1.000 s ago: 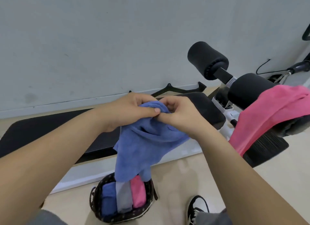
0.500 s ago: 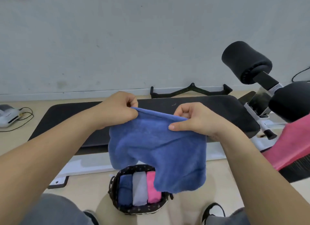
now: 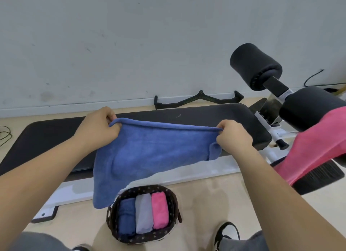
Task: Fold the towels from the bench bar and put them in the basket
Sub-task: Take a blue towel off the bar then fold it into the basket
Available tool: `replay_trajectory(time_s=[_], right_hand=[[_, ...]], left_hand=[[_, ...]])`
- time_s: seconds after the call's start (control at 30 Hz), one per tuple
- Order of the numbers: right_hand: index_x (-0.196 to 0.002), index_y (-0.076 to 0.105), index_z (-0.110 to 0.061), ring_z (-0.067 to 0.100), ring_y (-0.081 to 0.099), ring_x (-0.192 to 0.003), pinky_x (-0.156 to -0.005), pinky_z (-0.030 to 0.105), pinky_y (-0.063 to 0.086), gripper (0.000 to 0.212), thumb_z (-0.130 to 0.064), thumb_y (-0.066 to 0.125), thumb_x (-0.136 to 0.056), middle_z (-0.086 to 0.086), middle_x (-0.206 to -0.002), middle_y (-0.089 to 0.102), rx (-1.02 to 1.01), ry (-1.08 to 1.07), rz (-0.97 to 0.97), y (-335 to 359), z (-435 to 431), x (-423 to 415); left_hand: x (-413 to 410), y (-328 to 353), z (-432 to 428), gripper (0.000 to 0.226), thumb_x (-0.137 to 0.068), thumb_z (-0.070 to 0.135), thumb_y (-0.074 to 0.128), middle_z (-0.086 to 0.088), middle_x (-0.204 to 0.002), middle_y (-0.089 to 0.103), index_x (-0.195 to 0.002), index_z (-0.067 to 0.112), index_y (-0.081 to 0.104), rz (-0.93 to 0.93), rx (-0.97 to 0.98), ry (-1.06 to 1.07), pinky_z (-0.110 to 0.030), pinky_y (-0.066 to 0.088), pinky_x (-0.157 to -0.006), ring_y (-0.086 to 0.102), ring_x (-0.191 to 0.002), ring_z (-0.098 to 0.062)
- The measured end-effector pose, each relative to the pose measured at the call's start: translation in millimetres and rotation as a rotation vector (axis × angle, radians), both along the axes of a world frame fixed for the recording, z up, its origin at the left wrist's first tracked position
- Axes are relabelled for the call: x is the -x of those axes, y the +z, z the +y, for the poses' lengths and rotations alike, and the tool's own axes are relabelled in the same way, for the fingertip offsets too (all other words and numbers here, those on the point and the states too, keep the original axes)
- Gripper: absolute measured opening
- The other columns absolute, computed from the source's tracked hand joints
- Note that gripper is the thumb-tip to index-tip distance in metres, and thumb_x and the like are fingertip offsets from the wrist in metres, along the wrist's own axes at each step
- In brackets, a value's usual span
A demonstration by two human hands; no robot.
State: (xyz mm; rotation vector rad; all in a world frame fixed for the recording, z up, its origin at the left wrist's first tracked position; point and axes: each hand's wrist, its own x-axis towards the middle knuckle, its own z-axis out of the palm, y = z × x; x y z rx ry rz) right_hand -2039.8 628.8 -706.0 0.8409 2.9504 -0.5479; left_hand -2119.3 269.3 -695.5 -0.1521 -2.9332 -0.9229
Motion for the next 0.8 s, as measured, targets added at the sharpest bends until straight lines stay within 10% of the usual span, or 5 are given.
replay_trajectory(time_s=[0.23,0.43,0.8], right_hand=[[-0.098,0.069,-0.024,0.027,0.062,-0.082,-0.074,0.041,0.058,0.026,-0.001,0.06,-0.091,0.005,-0.091,0.062,0.041,-0.16,0.092,-8,18,1],[-0.097,0.072,-0.016,0.023,0.066,-0.091,-0.077,0.036,0.063,0.034,0.012,0.054,-0.086,0.003,-0.097,0.067,0.705,-0.423,0.621,-13,15,15],[-0.115,0.072,-0.016,0.028,0.058,-0.114,-0.092,0.032,0.046,0.039,-0.004,0.042,-0.095,0.007,-0.122,0.06,0.192,-0.313,0.769,-25,34,74]], left_hand=[[15,-27,14,0.021,-0.097,0.039,0.056,0.002,-0.078,0.065,-0.083,0.024,0.059,-0.002,0.09,0.025,-0.034,0.045,-0.059,0.059,-0.073,-0.017],[27,-40,24,0.025,-0.099,0.037,0.057,-0.001,-0.076,0.065,-0.081,0.02,0.059,-0.045,0.082,0.007,-0.034,0.043,-0.057,0.06,-0.072,-0.02],[66,-7,16,0.025,-0.088,0.04,0.065,0.003,-0.077,0.061,-0.069,0.024,0.062,0.199,0.134,0.026,-0.035,0.046,-0.062,0.059,-0.073,-0.023]])
